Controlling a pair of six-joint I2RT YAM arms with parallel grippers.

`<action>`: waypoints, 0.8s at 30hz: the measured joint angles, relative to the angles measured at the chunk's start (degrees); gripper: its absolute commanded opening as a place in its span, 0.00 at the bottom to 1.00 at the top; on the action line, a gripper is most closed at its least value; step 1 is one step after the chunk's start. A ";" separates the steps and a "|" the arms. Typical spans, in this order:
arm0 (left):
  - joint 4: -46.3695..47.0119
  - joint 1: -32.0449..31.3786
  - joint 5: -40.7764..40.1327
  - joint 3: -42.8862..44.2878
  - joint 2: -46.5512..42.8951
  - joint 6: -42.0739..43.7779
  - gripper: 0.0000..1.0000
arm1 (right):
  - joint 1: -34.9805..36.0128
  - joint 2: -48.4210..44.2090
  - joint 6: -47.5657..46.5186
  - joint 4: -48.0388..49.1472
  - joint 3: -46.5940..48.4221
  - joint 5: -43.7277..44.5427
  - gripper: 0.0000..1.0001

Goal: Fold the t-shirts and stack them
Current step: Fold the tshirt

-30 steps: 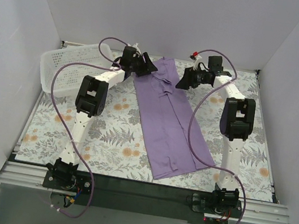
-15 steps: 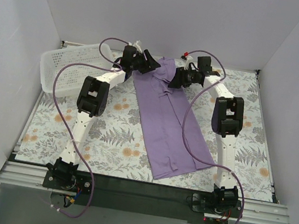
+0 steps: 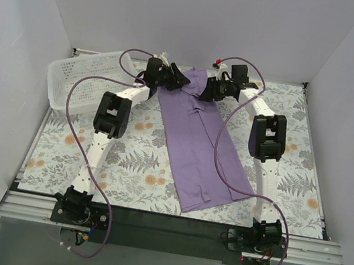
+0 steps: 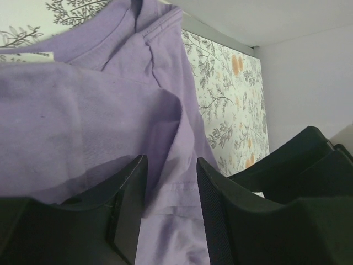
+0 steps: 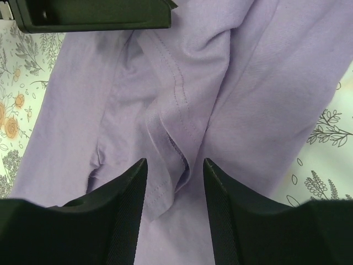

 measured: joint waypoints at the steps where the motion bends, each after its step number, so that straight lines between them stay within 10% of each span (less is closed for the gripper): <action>1: 0.33 0.00 0.24 0.02 0.00 -0.15 0.38 | 0.09 0.04 0.04 0.02 0.00 0.15 0.50; 24: 2.97 -0.61 1.75 1.90 1.05 -2.95 0.33 | 0.28 1.11 0.07 0.37 0.02 1.25 0.32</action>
